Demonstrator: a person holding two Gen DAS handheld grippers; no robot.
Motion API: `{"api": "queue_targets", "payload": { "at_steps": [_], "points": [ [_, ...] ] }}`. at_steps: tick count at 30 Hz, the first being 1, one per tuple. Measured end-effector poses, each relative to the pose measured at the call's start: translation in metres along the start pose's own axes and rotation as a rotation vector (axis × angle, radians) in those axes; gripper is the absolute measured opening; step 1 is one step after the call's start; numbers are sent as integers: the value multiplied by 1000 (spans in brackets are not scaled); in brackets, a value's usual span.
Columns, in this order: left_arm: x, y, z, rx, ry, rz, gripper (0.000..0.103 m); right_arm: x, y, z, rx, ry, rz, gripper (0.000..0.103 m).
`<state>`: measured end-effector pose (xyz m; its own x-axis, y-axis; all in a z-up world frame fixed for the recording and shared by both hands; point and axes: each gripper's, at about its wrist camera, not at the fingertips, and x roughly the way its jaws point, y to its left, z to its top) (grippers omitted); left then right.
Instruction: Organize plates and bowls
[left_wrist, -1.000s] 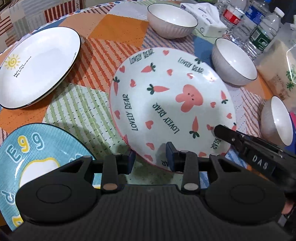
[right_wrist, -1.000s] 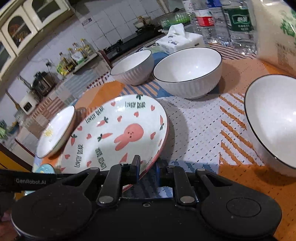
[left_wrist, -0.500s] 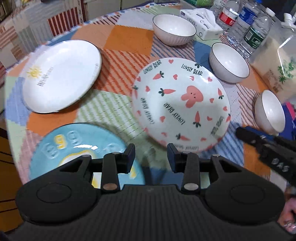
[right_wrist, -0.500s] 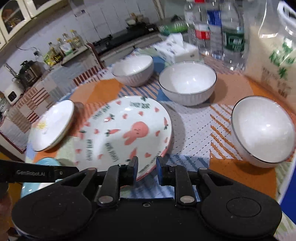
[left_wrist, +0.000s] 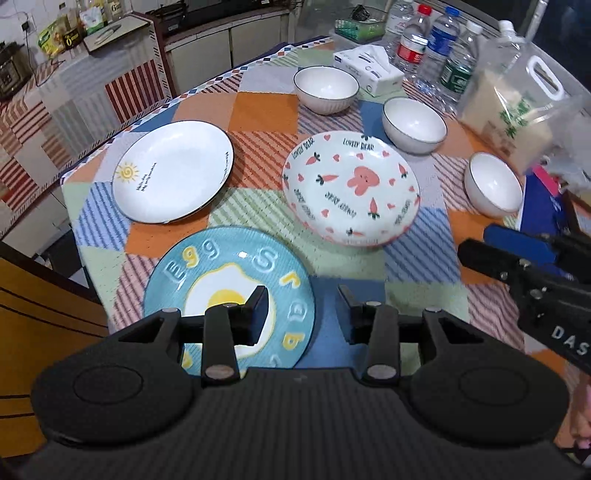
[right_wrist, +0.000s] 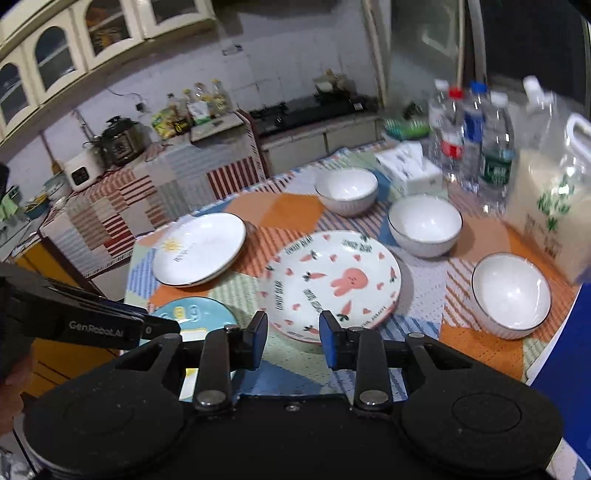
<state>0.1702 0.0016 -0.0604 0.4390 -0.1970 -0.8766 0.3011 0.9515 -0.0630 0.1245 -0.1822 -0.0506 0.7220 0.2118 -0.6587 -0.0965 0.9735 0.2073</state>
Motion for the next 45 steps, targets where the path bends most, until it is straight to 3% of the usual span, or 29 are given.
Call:
{"api": "queue_targets", "payload": {
  "at_steps": [10, 15, 21, 24, 27, 32, 37, 41, 45],
  "points": [
    [-11, 26, -45, 34, 34, 24, 41, -25, 50, -21, -71, -7, 47, 48],
    [-2, 47, -61, 39, 50, 53, 42, -11, 64, -37, -67, 28, 50, 49],
    [21, 76, -78, 64, 69, 48, 42, 11, 77, -55, -63, -9, 2, 52],
    [33, 89, -84, 76, 31, 69, 42, 26, 77, -59, -21, 15, -4, 53],
    [47, 105, -84, 67, -1, 76, 42, 42, 77, -63, 26, 52, -2, 55],
    [74, 134, -76, 22, 41, 58, 42, 69, 78, -75, 84, 75, 12, 57],
    [105, 152, -70, 39, 104, 30, 45, 100, 76, -88, 154, 130, 32, 57],
    [123, 163, -68, 12, 126, -22, 58, 118, 79, -99, 166, 144, 47, 57],
    [132, 161, -61, 26, 121, -52, 59, 126, 81, -106, 188, 128, 62, 56]
  ]
}}
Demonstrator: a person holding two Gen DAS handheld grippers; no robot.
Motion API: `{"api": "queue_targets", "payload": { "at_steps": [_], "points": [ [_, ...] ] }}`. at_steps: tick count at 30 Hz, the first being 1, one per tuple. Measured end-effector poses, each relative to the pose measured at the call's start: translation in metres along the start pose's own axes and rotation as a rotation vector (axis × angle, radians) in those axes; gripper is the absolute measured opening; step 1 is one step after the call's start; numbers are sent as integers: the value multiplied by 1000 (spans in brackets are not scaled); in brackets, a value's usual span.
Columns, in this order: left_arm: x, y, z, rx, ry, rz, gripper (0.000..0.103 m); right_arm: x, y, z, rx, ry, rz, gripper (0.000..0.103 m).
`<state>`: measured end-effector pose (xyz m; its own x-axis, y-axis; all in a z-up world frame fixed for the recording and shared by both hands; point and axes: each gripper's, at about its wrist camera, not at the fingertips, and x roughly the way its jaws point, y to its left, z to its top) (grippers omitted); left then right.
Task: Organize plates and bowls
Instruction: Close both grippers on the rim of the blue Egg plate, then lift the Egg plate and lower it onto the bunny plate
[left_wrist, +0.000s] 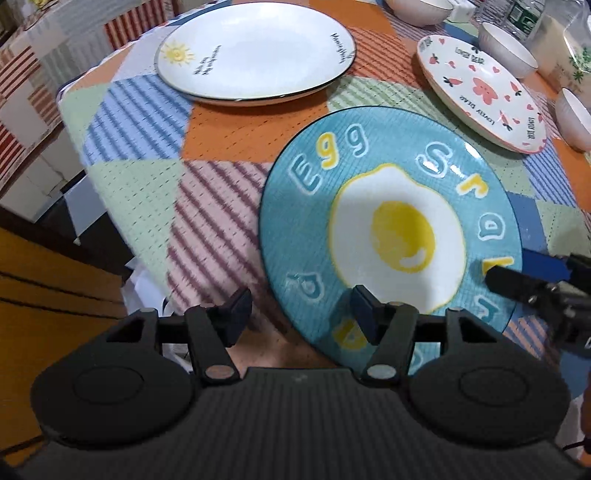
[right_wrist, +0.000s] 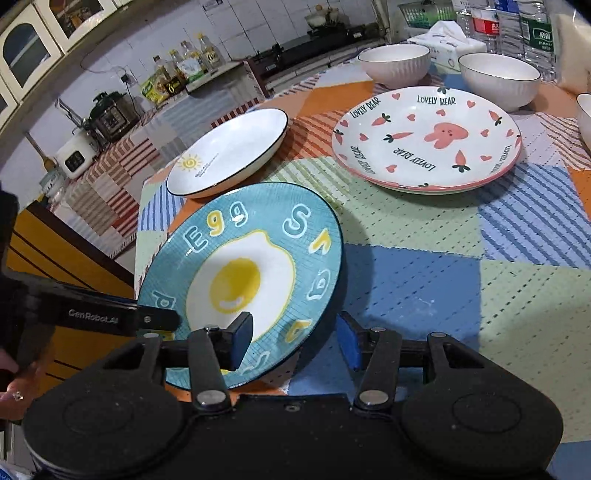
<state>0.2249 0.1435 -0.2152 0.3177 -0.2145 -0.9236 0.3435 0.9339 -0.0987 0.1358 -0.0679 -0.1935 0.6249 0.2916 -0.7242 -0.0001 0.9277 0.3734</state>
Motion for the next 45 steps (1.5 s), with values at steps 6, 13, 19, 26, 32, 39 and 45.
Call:
{"api": "queue_targets", "payload": {
  "at_steps": [6, 13, 19, 26, 32, 39, 45],
  "points": [
    [2, -3, 7, 9, -16, -27, 52, 11, 1, 0, 10, -8, -5, 43],
    [2, -2, 0, 12, -73, -44, 53, 18, -7, -6, 58, -29, 31, 40],
    [-5, 1, 2, 0, -75, -13, 43, 18, -1, -3, 10, -12, -23, 26],
    [-24, -5, -1, 16, -64, 1, 43, 5, 4, 4, -35, 32, 9, 25],
    [-48, -18, 5, 60, -108, 3, 43, -16, 5, 8, -38, 9, 23, 25],
    [-69, -47, 32, 110, -166, 3, 43, -41, -9, 27, -21, -40, 35, 25],
    [-77, -73, 62, 150, -220, -7, 43, -59, -29, 51, 4, -96, 28, 25]
  ]
}}
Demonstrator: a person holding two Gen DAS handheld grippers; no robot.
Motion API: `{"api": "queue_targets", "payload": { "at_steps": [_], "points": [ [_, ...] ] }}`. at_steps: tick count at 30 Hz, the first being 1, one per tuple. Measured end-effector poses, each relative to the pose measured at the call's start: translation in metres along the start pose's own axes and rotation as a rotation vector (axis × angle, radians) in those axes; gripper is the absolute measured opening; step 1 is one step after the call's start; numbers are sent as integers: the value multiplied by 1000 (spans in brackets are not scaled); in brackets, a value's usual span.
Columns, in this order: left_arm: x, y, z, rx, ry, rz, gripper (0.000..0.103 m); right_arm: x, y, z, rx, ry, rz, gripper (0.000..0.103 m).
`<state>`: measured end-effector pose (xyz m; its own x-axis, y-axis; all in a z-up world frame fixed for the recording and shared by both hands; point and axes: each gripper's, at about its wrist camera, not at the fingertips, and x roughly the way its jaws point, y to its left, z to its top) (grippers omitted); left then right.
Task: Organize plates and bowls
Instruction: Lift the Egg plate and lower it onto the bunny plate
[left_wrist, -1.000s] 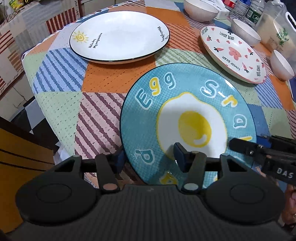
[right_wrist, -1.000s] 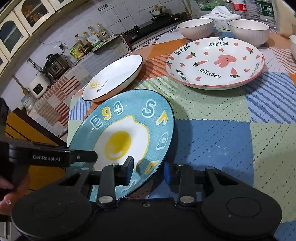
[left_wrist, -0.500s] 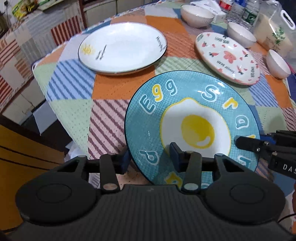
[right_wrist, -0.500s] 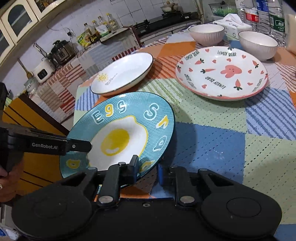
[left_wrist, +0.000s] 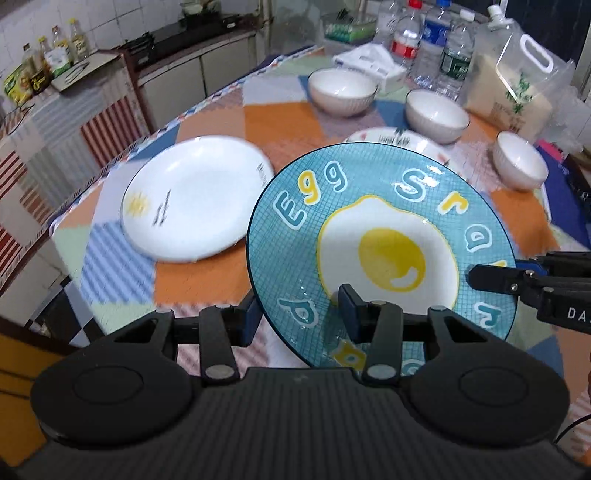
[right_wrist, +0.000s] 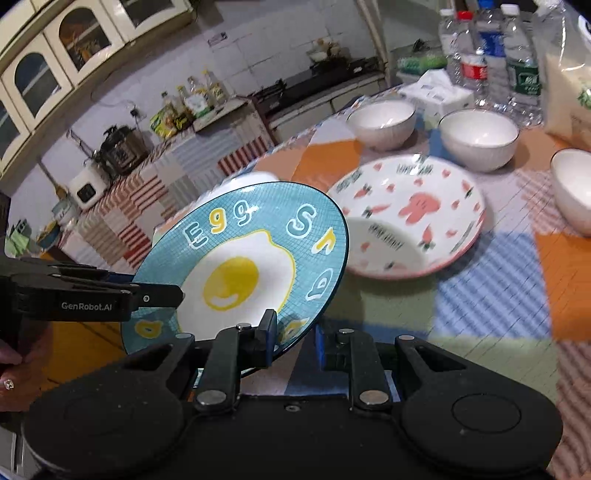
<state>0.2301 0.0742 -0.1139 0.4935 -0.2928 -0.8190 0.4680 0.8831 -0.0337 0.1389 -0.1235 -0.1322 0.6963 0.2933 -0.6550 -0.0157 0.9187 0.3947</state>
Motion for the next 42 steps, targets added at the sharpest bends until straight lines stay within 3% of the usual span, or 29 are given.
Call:
{"api": "queue_targets", "payload": {
  "at_steps": [13, 27, 35, 42],
  "points": [
    [68, -26, 60, -82, 1, -51, 43, 15, -62, 68, -38, -11, -48, 25],
    [135, -49, 78, -121, 109, -40, 43, 63, -122, 80, 60, 75, -83, 25],
    [144, -51, 87, -133, 164, -27, 43, 69, -124, 83, 84, 122, -117, 25],
    [146, -42, 91, -169, 196, -50, 43, 74, -111, 94, 118, 216, -208, 27]
  ]
}}
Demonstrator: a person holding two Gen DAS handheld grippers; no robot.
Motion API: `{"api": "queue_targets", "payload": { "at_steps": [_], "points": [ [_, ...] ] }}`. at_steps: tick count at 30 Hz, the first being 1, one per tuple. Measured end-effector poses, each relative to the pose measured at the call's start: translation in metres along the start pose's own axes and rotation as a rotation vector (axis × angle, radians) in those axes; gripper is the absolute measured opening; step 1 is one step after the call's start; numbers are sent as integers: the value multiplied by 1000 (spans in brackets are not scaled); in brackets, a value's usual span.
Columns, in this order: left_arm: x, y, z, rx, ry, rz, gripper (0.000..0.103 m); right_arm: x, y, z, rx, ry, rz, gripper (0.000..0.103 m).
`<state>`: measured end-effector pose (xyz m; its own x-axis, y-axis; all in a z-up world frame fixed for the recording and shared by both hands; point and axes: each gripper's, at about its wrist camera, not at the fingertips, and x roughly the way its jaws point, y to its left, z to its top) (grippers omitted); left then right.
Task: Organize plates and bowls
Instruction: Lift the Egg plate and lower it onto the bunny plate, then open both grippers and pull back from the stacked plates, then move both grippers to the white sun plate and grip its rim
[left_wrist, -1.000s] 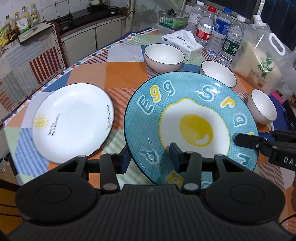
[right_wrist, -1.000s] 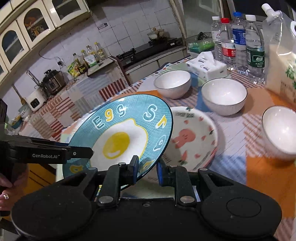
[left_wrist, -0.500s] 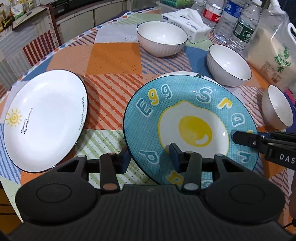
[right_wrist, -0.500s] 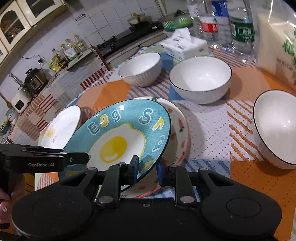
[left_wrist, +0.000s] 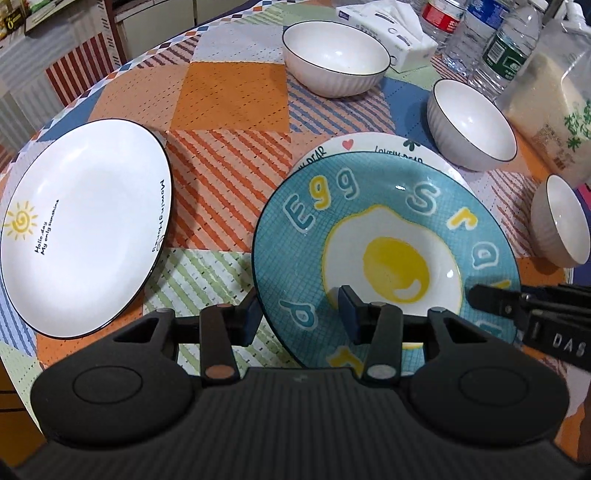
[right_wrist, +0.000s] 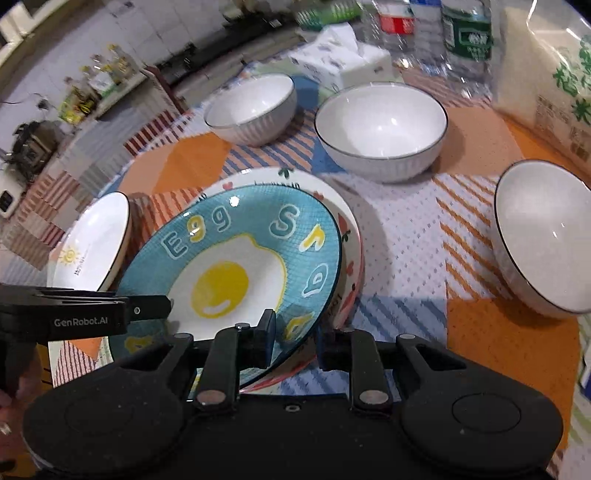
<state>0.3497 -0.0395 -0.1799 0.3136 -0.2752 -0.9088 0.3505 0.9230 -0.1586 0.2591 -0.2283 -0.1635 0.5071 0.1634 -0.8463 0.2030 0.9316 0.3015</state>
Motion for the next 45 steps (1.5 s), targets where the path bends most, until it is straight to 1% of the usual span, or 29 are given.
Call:
{"api": "queue_targets", "payload": {
  "at_steps": [1, 4, 5, 8, 10, 11, 13, 16, 20, 23, 27, 29, 32, 36, 37, 39, 40, 41, 43, 44, 45],
  "points": [
    [0, 1, 1, -5, 2, -5, 43, 0, 4, 2, -3, 15, -22, 29],
    [2, 4, 1, -15, 11, -22, 42, 0, 17, 2, -51, 24, -85, 33],
    [3, 4, 1, -13, 14, -22, 40, 0, 20, 1, -67, 25, -106, 34],
    [4, 3, -2, -11, 27, -35, 40, 2, 27, 0, -95, 30, -175, 34],
    [2, 0, -2, -4, 24, -33, 40, 7, 32, -2, -128, 28, -237, 36],
    [1, -1, -3, 1, 21, -31, 40, 9, 34, -3, -134, 24, -255, 37],
    [-4, -1, -4, 11, 17, -34, 40, 12, 29, -5, -108, 13, -257, 37],
    [-16, -1, -7, 30, 4, -28, 40, 12, 22, -7, -74, -28, -253, 36],
    [-36, 6, -11, 37, -9, -31, 40, 10, 25, -15, -57, -66, -255, 36],
    [-58, 16, -15, 34, -26, -39, 40, -5, 33, -20, -56, -101, -244, 37],
    [-88, 29, -21, 43, -45, -29, 40, -35, 49, -20, -72, -133, -191, 37],
    [-103, 35, -24, 52, -57, -20, 40, -50, 60, -19, -100, -141, -174, 37],
    [-123, 49, -29, 57, -73, -7, 40, -69, 82, -18, -158, -145, -181, 37],
    [-145, 71, -37, 55, -88, 7, 40, -90, 101, -16, -189, -161, -116, 37],
    [-149, 76, -39, 57, -94, 12, 40, -94, 107, -16, -199, -164, -96, 38],
    [-157, 88, -43, 55, -102, 32, 40, -99, 120, -17, -222, -177, -64, 42],
    [-160, 94, -46, 55, -107, 36, 40, -102, 127, -18, -233, -181, -49, 46],
    [-162, 100, -48, 58, -109, 39, 40, -102, 133, -18, -240, -184, -34, 47],
    [-163, 113, -51, 76, -105, 53, 40, -102, 146, -20, -262, -194, 17, 49],
    [-163, 119, -53, 83, -100, 60, 40, -101, 151, -20, -269, -196, 40, 53],
    [-162, 126, -54, 86, -97, 72, 40, -98, 157, -20, -278, -199, 66, 54]
  ]
}}
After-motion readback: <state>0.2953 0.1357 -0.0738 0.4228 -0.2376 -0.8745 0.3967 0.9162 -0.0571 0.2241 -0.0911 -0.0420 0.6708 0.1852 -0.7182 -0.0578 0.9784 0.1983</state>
